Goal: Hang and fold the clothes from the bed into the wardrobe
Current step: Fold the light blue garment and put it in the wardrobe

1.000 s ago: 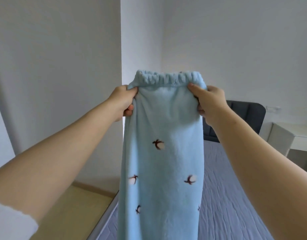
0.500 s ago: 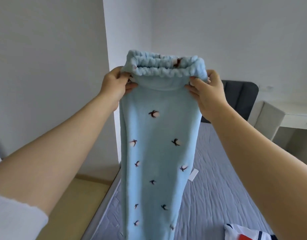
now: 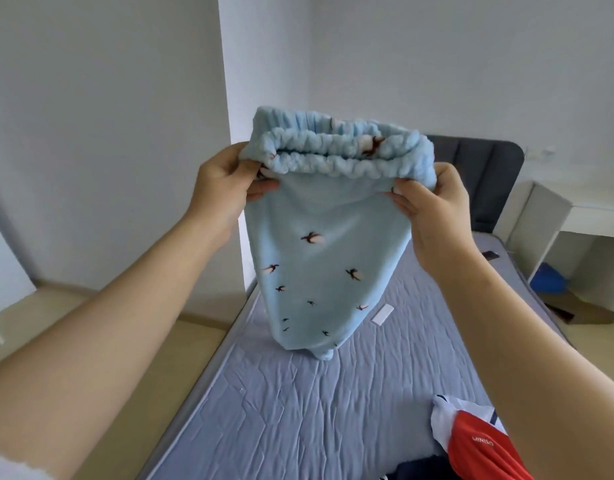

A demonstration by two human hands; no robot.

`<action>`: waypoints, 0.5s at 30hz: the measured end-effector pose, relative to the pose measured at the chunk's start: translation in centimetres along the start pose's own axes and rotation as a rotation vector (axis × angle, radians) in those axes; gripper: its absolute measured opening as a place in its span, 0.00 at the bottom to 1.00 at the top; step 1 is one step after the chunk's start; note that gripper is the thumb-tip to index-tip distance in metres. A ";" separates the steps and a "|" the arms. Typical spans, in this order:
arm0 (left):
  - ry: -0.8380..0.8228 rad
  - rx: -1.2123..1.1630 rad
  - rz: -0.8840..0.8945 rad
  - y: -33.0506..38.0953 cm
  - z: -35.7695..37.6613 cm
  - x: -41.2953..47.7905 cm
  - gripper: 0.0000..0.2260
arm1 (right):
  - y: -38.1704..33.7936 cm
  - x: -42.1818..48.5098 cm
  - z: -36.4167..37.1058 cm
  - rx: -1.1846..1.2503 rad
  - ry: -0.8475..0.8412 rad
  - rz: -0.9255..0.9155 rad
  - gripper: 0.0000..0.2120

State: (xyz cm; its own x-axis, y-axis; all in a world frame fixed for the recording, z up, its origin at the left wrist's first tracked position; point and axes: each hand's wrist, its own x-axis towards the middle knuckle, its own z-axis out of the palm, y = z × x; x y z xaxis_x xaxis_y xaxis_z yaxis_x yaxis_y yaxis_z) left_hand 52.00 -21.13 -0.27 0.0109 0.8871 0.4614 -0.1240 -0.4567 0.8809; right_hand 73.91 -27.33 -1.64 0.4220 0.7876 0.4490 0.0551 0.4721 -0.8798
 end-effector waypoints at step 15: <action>-0.088 0.279 -0.645 -13.9 -1.2 -26.1 0.11 | 14.6 -24.7 -11.9 -0.132 -0.010 0.744 0.07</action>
State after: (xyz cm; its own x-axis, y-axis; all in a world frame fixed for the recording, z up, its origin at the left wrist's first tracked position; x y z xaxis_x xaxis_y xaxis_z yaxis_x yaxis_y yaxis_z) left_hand 52.26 -37.81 -24.66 0.0784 0.9831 -0.1652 0.1934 0.1476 0.9700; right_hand 75.05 -44.60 -27.45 0.3824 0.8835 -0.2704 -0.1331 -0.2370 -0.9624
